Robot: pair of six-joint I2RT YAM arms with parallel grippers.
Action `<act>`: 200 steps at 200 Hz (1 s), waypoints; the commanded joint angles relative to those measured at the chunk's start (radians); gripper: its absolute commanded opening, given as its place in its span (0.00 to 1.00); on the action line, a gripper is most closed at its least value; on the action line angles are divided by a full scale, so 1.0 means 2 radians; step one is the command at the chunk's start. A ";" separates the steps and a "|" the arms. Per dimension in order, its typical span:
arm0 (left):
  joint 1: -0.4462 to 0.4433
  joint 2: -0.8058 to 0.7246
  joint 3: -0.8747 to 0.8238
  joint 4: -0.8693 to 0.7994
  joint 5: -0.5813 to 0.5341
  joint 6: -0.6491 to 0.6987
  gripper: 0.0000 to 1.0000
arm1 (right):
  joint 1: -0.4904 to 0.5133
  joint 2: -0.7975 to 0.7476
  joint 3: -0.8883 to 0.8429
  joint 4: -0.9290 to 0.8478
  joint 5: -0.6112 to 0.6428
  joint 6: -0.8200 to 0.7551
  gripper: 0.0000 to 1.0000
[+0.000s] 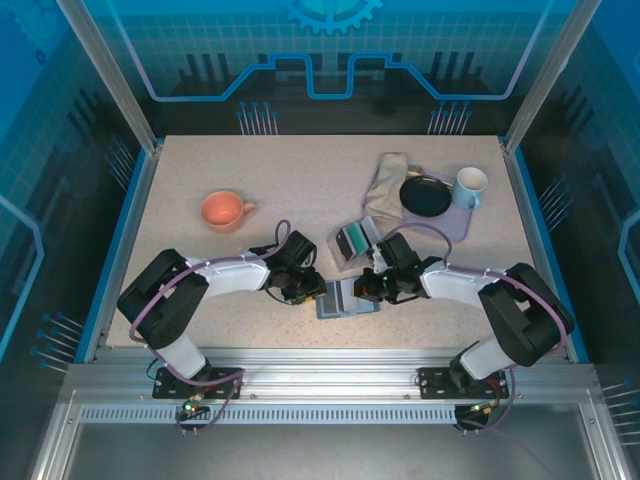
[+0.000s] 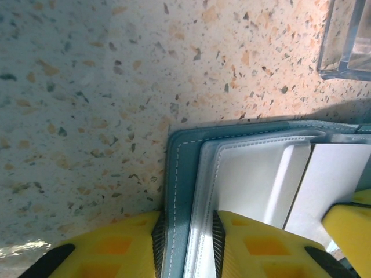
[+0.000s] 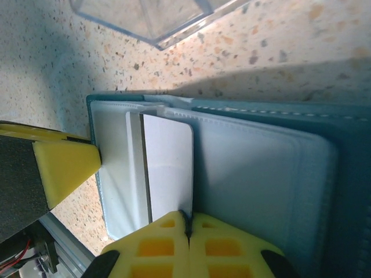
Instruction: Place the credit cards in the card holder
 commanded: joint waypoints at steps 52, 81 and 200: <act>-0.007 0.016 -0.003 -0.001 0.000 0.004 0.36 | 0.046 0.031 0.014 0.015 0.030 0.063 0.00; -0.007 0.012 -0.002 -0.004 -0.002 0.004 0.36 | 0.052 0.025 0.024 0.000 0.037 0.063 0.08; -0.007 0.018 0.000 0.003 0.004 0.006 0.33 | 0.054 0.047 0.065 -0.042 0.000 0.018 0.06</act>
